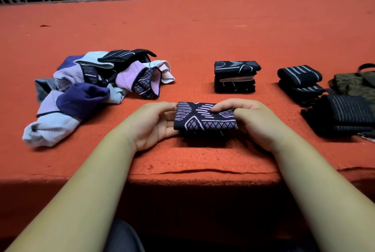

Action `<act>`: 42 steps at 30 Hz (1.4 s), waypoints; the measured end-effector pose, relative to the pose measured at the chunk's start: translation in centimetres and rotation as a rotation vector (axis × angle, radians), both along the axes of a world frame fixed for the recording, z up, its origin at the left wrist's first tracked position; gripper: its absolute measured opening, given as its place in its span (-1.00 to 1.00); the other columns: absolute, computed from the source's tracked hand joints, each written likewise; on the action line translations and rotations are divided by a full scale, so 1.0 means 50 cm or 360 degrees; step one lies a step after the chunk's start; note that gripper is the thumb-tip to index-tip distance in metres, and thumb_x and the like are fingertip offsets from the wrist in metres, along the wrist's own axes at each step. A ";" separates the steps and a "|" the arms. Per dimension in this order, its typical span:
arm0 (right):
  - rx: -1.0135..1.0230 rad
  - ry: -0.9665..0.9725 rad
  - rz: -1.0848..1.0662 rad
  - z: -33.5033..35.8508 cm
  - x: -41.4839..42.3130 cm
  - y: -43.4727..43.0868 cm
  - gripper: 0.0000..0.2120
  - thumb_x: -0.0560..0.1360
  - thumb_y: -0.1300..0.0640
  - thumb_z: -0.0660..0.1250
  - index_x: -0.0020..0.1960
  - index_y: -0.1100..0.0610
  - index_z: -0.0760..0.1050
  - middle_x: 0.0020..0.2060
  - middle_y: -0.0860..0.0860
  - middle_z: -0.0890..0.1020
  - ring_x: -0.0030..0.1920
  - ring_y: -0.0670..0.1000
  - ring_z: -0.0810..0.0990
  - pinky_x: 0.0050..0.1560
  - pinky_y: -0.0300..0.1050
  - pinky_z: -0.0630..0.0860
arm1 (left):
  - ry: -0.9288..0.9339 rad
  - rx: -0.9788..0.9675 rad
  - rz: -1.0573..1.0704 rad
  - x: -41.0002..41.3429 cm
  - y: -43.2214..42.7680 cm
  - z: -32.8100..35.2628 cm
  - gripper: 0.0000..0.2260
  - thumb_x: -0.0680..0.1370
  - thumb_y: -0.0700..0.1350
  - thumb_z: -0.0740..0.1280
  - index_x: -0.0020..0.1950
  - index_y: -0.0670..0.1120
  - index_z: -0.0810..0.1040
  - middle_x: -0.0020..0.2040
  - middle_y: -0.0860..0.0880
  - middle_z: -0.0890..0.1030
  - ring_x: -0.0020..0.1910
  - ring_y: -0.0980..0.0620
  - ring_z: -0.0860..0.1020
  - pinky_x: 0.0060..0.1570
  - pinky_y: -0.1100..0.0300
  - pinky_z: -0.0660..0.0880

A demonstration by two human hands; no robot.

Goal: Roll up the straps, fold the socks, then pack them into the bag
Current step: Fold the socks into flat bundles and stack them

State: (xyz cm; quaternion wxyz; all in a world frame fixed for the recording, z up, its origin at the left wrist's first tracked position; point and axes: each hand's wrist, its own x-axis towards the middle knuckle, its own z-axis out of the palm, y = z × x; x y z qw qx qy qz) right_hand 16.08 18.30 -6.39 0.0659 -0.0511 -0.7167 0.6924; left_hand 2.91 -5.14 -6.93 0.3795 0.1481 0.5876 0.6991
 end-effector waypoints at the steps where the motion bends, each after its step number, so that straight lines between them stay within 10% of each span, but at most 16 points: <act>1: 0.0034 0.0006 -0.0006 0.001 0.000 -0.001 -0.46 0.46 0.48 0.07 0.05 0.15 0.77 0.04 0.21 0.77 -0.06 0.14 0.63 0.06 -0.02 0.52 | -0.0055 0.0025 0.0023 0.001 0.001 0.001 -0.57 0.71 -0.11 0.20 0.48 -0.35 0.48 0.37 -0.33 0.60 0.21 -0.21 0.66 0.30 -0.11 0.61; 4: -0.0052 0.0012 0.0028 0.005 0.004 -0.004 -0.44 0.41 0.47 0.02 0.08 0.23 0.75 -0.07 0.13 0.78 -0.20 0.06 0.69 -0.15 -0.22 0.57 | 0.0037 -0.0005 0.0001 0.015 0.000 0.004 -0.56 0.70 -0.06 0.29 0.45 -0.36 0.50 0.35 -0.37 0.60 0.17 -0.18 0.67 0.20 -0.01 0.66; 7: -0.0236 0.0026 0.0095 -0.002 -0.004 0.000 -0.45 0.32 0.36 0.08 0.13 0.24 0.73 0.13 0.22 0.75 0.04 0.26 0.74 0.07 0.00 0.67 | 0.0217 0.0004 -0.0012 0.027 0.001 0.003 -0.68 0.61 -0.25 0.40 0.36 -0.28 0.59 0.29 -0.30 0.66 0.14 -0.13 0.70 0.14 0.04 0.66; 12: -0.0182 0.0053 0.0067 -0.010 -0.019 0.005 -0.56 0.56 0.12 0.31 0.43 -0.06 0.58 0.07 0.13 0.68 -0.10 0.17 0.52 -0.20 0.01 0.47 | 0.0247 0.0159 0.0091 0.025 0.009 0.007 -0.66 0.59 -0.32 0.40 0.37 -0.28 0.60 0.29 -0.31 0.66 0.15 -0.15 0.68 0.13 0.08 0.67; 22: 0.0187 0.0077 -0.0227 -0.014 -0.018 -0.002 -0.68 0.64 0.30 0.39 0.35 0.14 0.45 -0.01 0.34 0.68 -0.35 0.11 0.59 -0.41 -0.08 0.51 | 0.0363 0.0158 0.0410 0.031 0.048 0.011 -0.74 0.61 -0.30 0.43 0.31 -0.26 0.62 0.17 -0.30 0.72 0.02 -0.15 0.73 -0.01 0.07 0.70; 29: 0.0586 0.0145 -0.0714 -0.018 -0.018 0.027 -0.63 0.56 0.17 0.51 0.19 0.06 0.35 -0.17 0.09 0.65 -0.46 -0.06 0.54 -0.48 -0.11 0.48 | 0.0578 -0.0147 0.0552 0.046 0.099 0.011 -0.84 0.63 -0.16 0.46 0.21 -0.12 0.67 0.07 -0.32 0.72 -0.06 -0.22 0.73 -0.11 -0.07 0.73; 35: 0.0843 0.0014 -0.1015 -0.017 0.007 0.067 -0.80 0.45 -0.08 0.46 -0.14 -0.07 0.45 -0.25 -0.03 0.67 -0.21 0.16 0.68 -0.12 0.24 0.67 | 0.0799 -0.0303 0.0415 0.059 0.156 0.008 -0.42 0.46 -0.12 0.61 0.39 -0.01 0.42 0.13 -0.01 0.71 -0.01 0.01 0.73 -0.13 0.01 0.66; 42: 0.0967 -0.0068 -0.1095 -0.016 0.030 0.109 -0.91 0.56 0.11 0.38 0.05 0.00 0.62 -0.06 -0.12 0.68 -0.02 -0.04 0.63 -0.01 -0.16 0.42 | 0.1138 -0.0457 0.0377 0.064 0.221 -0.014 -0.85 0.54 -0.16 0.54 0.05 -0.01 0.64 -0.15 0.11 0.66 -0.33 0.21 0.56 -0.27 0.18 0.47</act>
